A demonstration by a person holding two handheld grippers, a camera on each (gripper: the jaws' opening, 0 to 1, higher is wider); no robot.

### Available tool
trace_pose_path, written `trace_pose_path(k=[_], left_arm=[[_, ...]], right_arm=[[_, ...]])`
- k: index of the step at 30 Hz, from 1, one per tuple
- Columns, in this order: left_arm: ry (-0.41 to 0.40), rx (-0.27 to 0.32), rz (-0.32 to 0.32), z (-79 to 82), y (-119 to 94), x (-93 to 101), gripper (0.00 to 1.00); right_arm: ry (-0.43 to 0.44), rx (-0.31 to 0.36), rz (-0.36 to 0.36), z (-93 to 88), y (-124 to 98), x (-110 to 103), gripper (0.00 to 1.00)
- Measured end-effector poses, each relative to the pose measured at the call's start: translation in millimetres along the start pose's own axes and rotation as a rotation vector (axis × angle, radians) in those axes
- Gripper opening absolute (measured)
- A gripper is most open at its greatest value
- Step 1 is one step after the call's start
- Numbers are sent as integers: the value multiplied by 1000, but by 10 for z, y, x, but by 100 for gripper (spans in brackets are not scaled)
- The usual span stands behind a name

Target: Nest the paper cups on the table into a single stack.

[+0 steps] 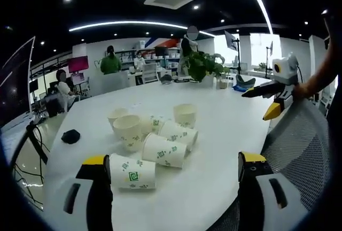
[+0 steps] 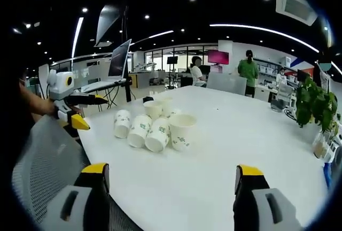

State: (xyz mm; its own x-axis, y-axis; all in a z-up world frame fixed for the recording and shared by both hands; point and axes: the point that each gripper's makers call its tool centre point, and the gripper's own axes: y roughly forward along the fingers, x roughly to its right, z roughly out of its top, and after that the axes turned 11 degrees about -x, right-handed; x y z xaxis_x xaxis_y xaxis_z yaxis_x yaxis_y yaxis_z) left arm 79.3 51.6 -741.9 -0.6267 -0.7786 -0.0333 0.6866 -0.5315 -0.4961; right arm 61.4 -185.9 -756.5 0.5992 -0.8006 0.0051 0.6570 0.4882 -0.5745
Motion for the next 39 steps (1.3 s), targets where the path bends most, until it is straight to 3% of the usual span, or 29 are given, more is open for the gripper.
trace_pose_path(k=[26, 33, 39], left_arm=[[19, 6, 21, 14, -13, -23, 99], [3, 16, 31, 25, -25, -57, 99], [-2, 21, 39, 27, -33, -78, 99]], right_arm=[[4, 6, -16, 73, -44, 33, 96], [-19, -2, -38, 311, -130, 114, 88], [-45, -12, -22, 495, -112, 171, 88]])
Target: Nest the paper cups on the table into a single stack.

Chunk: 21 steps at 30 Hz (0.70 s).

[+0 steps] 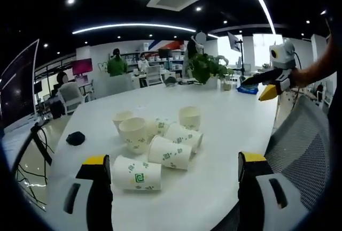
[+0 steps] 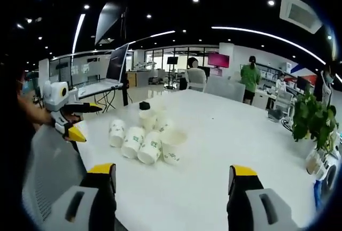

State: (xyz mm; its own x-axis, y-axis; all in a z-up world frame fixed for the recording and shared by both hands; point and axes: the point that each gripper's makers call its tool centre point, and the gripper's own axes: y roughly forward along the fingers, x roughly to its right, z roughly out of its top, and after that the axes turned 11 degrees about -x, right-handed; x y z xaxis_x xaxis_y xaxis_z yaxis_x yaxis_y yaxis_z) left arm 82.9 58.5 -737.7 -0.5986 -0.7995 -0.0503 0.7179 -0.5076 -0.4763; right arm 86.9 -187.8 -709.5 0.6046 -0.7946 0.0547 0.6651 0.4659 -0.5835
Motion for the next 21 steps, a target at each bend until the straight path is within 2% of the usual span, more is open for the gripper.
trace_pose_path(k=[13, 21], left_arm=[[-7, 6, 22, 3, -18, -44, 99], [-4, 2, 30, 3, -21, -51, 99]], right_arm=[[-44, -19, 32, 370, 74, 58, 83], [-25, -30, 45, 528, 118, 180, 77]])
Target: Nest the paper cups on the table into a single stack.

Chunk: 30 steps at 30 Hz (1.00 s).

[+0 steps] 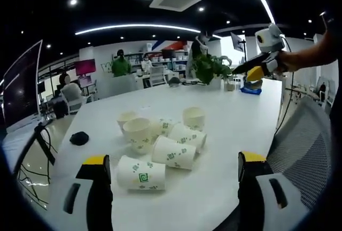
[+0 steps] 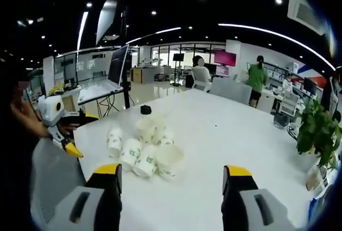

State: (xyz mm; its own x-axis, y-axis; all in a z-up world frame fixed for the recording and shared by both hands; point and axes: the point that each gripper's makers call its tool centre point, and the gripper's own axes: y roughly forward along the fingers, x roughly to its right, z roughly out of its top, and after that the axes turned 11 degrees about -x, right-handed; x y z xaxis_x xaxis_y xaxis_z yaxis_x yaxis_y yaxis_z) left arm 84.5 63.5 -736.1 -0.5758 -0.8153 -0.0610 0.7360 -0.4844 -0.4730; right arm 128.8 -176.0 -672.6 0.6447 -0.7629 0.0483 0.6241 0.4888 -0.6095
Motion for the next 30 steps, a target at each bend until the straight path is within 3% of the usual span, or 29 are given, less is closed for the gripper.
trace_pose_path(k=[15, 30], left_arm=[[4, -9, 6, -16, 3, -10, 99], [0, -10, 14, -16, 5, -26, 99]], right_arm=[[-72, -19, 24, 240, 207, 107, 65], [-119, -74, 33, 221, 464, 238, 52]])
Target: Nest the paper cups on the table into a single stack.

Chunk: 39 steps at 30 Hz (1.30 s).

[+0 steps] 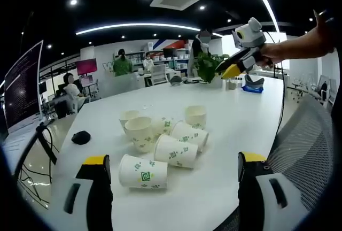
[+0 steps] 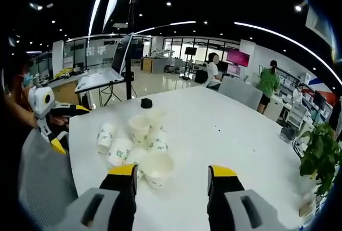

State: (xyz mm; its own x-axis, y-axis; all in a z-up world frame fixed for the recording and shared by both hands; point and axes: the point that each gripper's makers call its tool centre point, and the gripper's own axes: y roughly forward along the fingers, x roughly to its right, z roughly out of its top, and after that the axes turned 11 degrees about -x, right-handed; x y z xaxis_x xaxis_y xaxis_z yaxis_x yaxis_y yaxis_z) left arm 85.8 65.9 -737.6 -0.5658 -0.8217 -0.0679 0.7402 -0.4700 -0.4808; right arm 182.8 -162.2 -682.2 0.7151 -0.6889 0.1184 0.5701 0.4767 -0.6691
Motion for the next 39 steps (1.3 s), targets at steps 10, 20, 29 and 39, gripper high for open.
trace_pose_path(k=[10, 20, 29, 39], left_arm=[[-5, 0, 1, -7, 2, -12, 99], [-2, -8, -6, -29, 11, -1, 98], [-2, -16, -2, -40, 15, -4, 98], [0, -19, -3, -43, 15, 2, 98]], right_arm=[[-62, -61, 13, -57, 199, 16, 49], [-101, -114, 41, -90, 353, 8, 48], [-131, -161, 68, -174, 490, 22, 48], [-141, -192, 90, -232, 605, 55, 47]])
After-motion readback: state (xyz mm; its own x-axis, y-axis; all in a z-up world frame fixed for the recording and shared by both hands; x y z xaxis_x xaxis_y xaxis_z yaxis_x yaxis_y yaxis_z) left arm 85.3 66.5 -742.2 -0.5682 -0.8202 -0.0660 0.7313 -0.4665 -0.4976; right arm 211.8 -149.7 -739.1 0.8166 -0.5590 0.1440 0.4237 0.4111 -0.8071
